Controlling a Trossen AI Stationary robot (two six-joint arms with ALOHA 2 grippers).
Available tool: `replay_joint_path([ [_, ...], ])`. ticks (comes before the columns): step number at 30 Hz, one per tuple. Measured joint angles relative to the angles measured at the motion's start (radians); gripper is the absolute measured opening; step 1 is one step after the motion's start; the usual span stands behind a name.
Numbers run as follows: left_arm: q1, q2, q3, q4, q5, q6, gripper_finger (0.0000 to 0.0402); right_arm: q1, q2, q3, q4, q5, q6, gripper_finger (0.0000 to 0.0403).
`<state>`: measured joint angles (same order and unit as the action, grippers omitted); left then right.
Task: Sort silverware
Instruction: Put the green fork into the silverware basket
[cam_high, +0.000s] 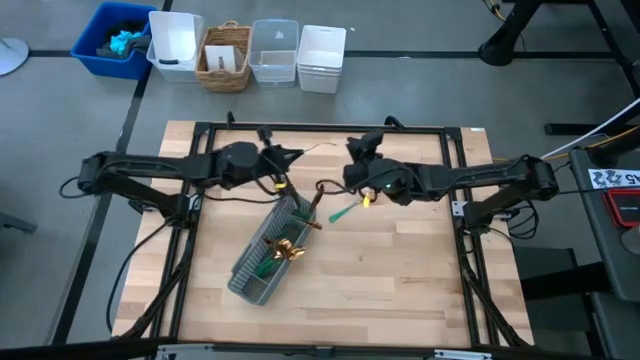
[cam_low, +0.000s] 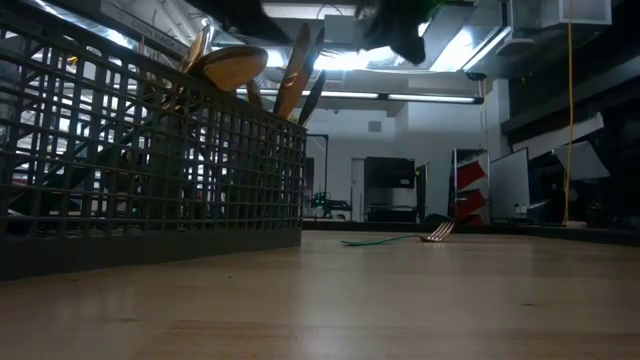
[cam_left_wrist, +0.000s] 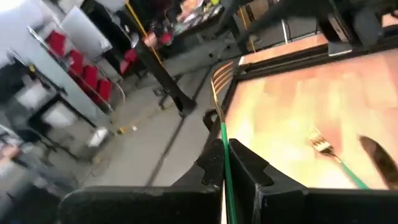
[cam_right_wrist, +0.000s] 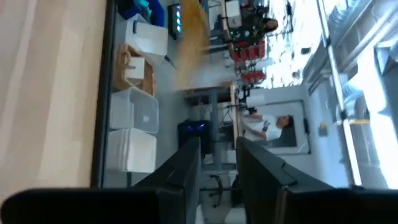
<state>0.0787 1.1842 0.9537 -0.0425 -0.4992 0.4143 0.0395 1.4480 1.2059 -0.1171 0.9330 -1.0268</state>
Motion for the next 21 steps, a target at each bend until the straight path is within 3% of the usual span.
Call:
replay_joint_path([
  [5,0.001,-0.119,0.000,-0.243,0.000,-0.205,0.0000,-0.008,-0.132,0.000,-0.210,-0.041,0.217,0.0106],
  [7,-0.005,-0.157,0.000,-0.313,-0.002,-0.295,0.0000,-0.032,-0.199,-0.001,-0.326,-0.150,0.372,0.0106],
  [10,-0.036,-0.208,-0.033,-0.304,-0.002,-0.385,0.0000,-0.105,-0.284,-0.023,-0.433,-0.435,0.590,0.0106],
  [15,-0.100,-0.286,-0.241,0.049,0.020,-0.412,0.0000,-0.225,-0.347,-0.135,-0.338,-0.872,0.736,0.0106],
  [18,-0.127,-0.301,-0.394,0.359,0.024,-0.399,0.0000,-0.249,-0.345,-0.205,-0.145,-0.994,0.776,0.0106],
  [21,-0.148,-0.297,-0.518,0.634,0.036,-0.379,0.0000,-0.249,-0.324,-0.265,0.104,-1.023,0.798,0.0106],
])
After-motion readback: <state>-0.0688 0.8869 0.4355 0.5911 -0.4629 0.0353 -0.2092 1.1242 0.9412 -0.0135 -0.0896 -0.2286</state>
